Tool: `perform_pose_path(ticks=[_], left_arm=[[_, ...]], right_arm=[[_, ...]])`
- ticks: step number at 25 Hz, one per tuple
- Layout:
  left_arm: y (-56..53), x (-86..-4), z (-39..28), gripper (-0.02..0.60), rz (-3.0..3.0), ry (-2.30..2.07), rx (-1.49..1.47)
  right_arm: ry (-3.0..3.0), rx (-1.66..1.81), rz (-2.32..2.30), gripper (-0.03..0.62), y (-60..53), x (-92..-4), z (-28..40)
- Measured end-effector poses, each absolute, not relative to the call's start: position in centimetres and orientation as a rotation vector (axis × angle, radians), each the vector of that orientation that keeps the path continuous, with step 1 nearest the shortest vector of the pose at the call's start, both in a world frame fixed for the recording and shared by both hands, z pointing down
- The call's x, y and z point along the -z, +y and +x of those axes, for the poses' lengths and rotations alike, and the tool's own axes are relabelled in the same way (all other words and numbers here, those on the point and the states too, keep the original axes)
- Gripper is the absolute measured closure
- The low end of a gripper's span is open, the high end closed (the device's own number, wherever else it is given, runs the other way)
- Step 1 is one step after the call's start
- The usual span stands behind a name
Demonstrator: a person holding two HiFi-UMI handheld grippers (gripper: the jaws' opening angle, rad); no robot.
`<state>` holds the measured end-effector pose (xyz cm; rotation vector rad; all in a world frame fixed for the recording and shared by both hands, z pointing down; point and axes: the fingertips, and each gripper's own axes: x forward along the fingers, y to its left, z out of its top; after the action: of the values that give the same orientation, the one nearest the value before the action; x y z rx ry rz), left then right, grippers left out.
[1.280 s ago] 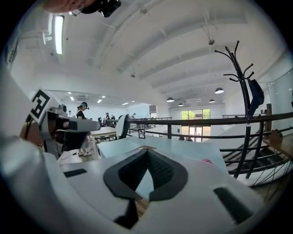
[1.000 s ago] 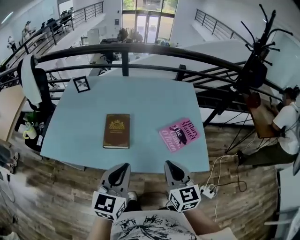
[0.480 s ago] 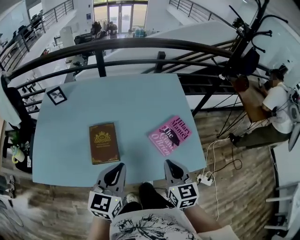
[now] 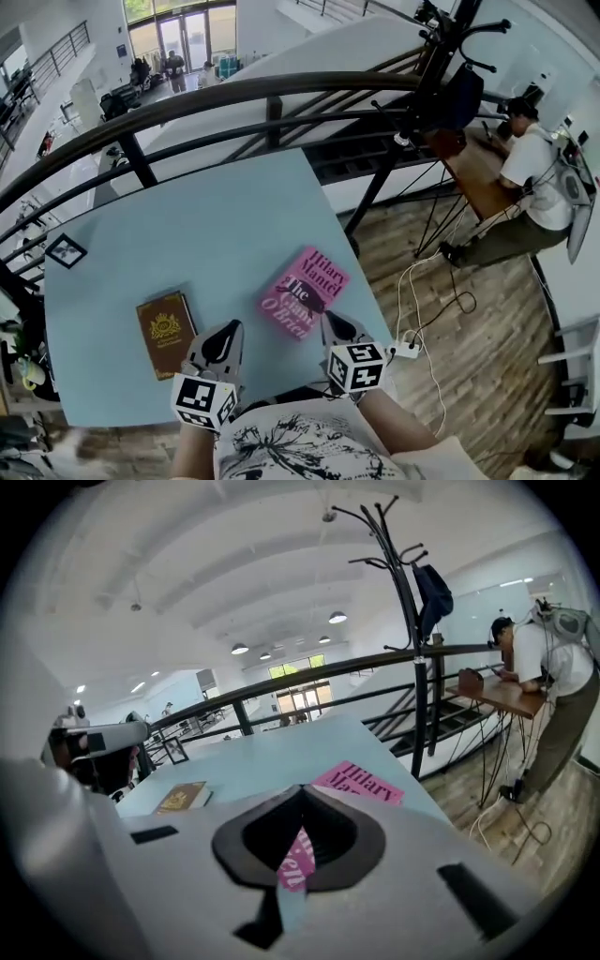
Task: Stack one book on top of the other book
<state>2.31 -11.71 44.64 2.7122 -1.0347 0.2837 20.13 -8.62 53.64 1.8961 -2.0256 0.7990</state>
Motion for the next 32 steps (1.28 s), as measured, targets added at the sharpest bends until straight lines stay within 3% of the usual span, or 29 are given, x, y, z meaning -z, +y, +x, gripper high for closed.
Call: perform_pose_path(ticks=[8,9,10,11,13,23,32], left_arm=[[-15.7,-48.6,8.3,0.569,2.744,-0.937,-0.36],[-16.1,-49.2,8.7,0.57,2.731,-0.934,-0.37],[-16.4,-49.8,9.0,0.569,2.719,-0.932,-0.379],[-16.7,-50.3,9.2,0.569,2.709,-0.93,-0.39],[-17.1,-51.2,9.6,0.569,2.697,-0.931,-0.42],[-18.6,-54.7,9.0,0.569,2.617,-0.993,-0.513],[-18.8,-56.0,7.2,0.569,2.541,-1.062,-0.539]], right_arm=[[-1.787,-1.189,1.827,0.602,-9.9,-62.0,25.2],[-1.775,-1.27,1.785,0.585,-10.0,-63.0,25.1],[-1.767,-1.352,1.739,0.488,-9.9,-63.9,24.8],[-1.758,-1.422,1.7,0.447,-9.9,-64.7,24.4],[-1.733,-1.503,1.665,0.447,-9.9,-65.8,24.2],[-1.674,-1.56,1.648,0.348,-12.1,-69.3,24.2],[-1.75,-1.483,1.592,0.342,-13.4,-70.0,23.4]])
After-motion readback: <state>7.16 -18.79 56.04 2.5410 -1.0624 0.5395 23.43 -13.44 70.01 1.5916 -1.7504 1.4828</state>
